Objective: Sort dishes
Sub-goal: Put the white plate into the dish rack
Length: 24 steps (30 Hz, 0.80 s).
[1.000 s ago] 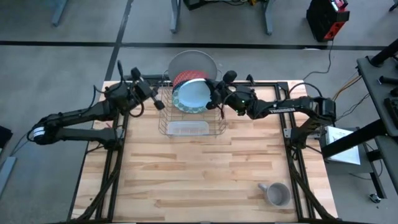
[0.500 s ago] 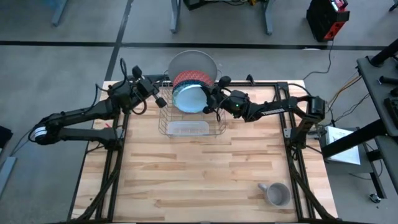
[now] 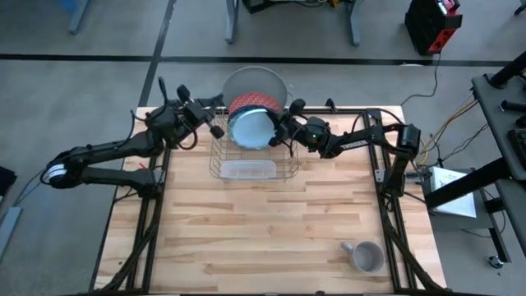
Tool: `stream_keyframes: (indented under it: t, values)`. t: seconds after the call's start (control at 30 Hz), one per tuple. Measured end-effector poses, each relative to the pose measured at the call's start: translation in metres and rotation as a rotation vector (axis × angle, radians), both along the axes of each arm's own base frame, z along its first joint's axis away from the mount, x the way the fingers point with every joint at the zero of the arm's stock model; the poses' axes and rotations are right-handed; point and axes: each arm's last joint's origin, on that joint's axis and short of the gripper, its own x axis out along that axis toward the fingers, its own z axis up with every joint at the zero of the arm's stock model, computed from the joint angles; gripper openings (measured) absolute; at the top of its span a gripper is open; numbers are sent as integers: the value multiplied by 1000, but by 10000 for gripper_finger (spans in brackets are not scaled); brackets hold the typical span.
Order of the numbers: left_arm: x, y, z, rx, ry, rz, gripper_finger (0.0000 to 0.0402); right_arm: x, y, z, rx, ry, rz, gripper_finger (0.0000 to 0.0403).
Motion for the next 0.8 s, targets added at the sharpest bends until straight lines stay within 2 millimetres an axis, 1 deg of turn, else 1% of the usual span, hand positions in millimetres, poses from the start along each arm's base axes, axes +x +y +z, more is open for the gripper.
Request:
stream_keyframes:
  t: [0.27,0.37,0.6,0.8]
  values:
    - [3,1,3,21,-50,1,0,-4,2,-10,33,19,57,0]
    - [5,2,1,16,-39,1,0,-5,3,-12,38,24,59,0]
    - [13,6,-8,2,-4,1,0,-3,1,-26,68,55,98,0]
    - [20,8,-14,19,44,6,0,-4,-1,-29,119,54,101,0]
